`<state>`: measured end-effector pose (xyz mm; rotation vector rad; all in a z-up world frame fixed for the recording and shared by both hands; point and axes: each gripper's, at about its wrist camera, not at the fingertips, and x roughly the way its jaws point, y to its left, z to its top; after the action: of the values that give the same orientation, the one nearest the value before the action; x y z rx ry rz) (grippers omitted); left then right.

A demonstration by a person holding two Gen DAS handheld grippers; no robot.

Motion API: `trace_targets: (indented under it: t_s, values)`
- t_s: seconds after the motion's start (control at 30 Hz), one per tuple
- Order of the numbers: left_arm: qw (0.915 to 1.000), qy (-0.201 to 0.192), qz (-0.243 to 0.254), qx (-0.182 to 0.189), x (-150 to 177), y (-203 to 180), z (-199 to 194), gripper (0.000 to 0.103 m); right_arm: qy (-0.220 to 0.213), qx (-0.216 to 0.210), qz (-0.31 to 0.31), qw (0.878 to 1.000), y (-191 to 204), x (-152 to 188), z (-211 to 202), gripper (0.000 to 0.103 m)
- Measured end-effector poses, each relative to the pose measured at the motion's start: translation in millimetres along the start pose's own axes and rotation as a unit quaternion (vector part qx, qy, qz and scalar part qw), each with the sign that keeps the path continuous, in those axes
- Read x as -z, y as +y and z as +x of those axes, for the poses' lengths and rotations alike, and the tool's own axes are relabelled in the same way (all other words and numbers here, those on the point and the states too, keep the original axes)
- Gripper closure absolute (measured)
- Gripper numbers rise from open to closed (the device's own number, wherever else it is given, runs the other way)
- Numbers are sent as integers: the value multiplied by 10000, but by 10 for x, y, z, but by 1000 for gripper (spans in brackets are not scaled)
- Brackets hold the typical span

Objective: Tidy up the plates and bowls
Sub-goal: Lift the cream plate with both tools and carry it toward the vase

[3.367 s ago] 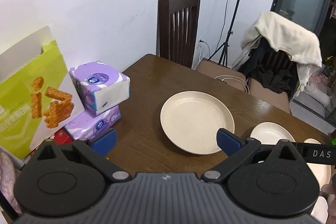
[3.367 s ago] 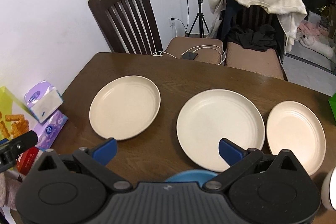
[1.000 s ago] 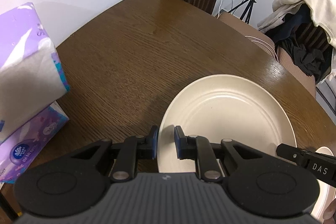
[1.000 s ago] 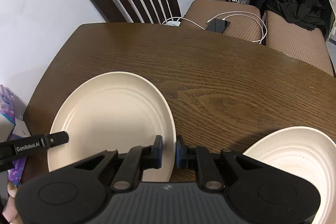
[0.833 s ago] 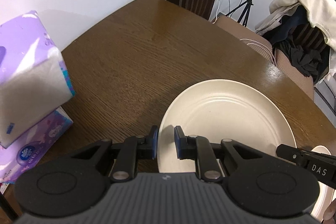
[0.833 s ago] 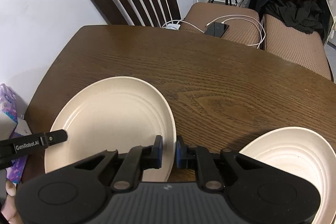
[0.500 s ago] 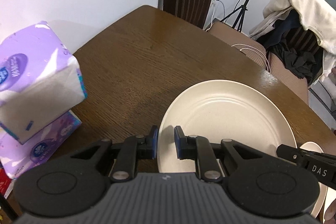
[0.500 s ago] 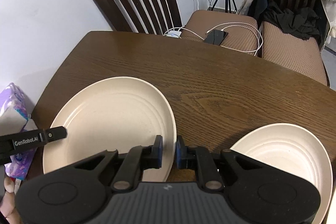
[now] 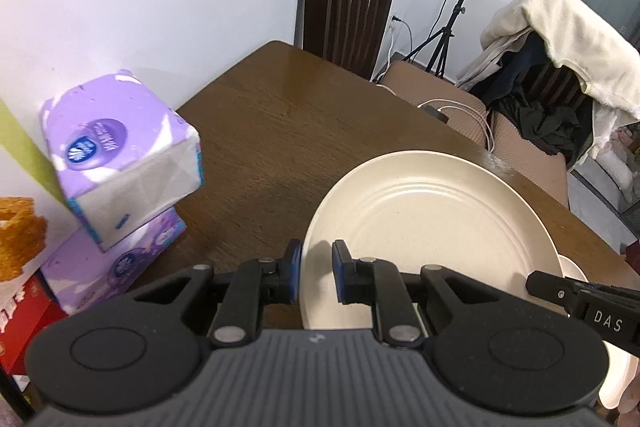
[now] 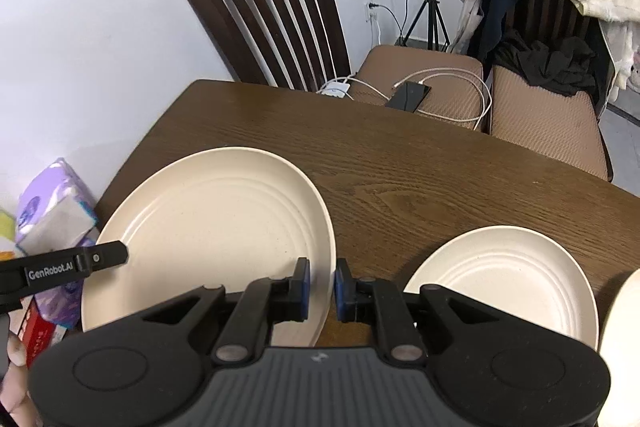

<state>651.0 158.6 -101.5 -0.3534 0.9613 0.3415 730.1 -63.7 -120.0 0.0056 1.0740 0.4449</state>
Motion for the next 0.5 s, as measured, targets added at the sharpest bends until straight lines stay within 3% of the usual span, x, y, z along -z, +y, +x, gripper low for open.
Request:
trace_targets:
  t_s: [0.5]
  values:
    - [9995, -279, 142, 85, 256, 23, -715, 86, -321, 26, 33, 9995, 154, 305, -635, 91]
